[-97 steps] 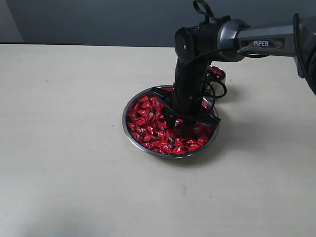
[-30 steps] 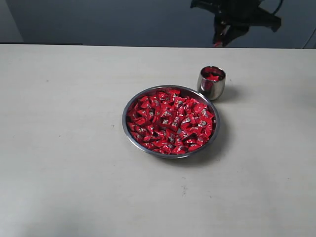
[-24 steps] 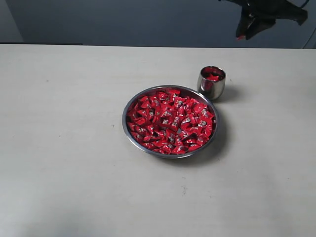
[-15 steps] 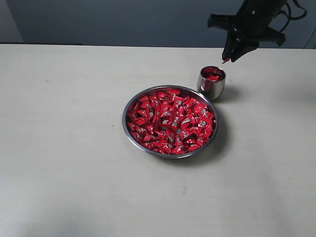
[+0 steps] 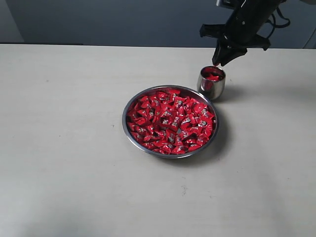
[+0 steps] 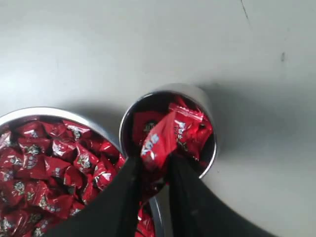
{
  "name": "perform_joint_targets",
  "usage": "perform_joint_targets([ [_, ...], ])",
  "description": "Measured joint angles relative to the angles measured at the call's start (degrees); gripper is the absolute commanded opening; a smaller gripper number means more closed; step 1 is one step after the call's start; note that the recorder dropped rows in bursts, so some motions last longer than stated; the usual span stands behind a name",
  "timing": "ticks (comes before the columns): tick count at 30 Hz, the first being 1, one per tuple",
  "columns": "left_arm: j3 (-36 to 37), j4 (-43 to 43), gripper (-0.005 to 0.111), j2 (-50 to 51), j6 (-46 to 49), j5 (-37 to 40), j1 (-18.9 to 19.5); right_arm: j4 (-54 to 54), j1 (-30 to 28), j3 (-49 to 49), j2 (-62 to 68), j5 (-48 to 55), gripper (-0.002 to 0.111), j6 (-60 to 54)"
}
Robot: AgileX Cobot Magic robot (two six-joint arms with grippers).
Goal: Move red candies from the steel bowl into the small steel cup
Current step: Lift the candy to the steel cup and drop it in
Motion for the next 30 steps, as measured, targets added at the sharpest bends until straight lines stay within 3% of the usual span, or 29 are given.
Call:
perform_joint_targets([
  [12, 0.0, 0.0, 0.0, 0.0, 0.0, 0.0, 0.0, 2.18, 0.0, 0.0, 2.17, -3.74, 0.001, -1.66],
  [19, 0.0, 0.0, 0.0, 0.0, 0.0, 0.0, 0.0, 2.18, 0.0, 0.0, 2.17, -4.22, 0.036, -1.66],
  [30, 0.0, 0.0, 0.0, 0.0, 0.0, 0.0, 0.0, 2.18, 0.0, 0.0, 2.17, -3.21, 0.036, -1.7],
])
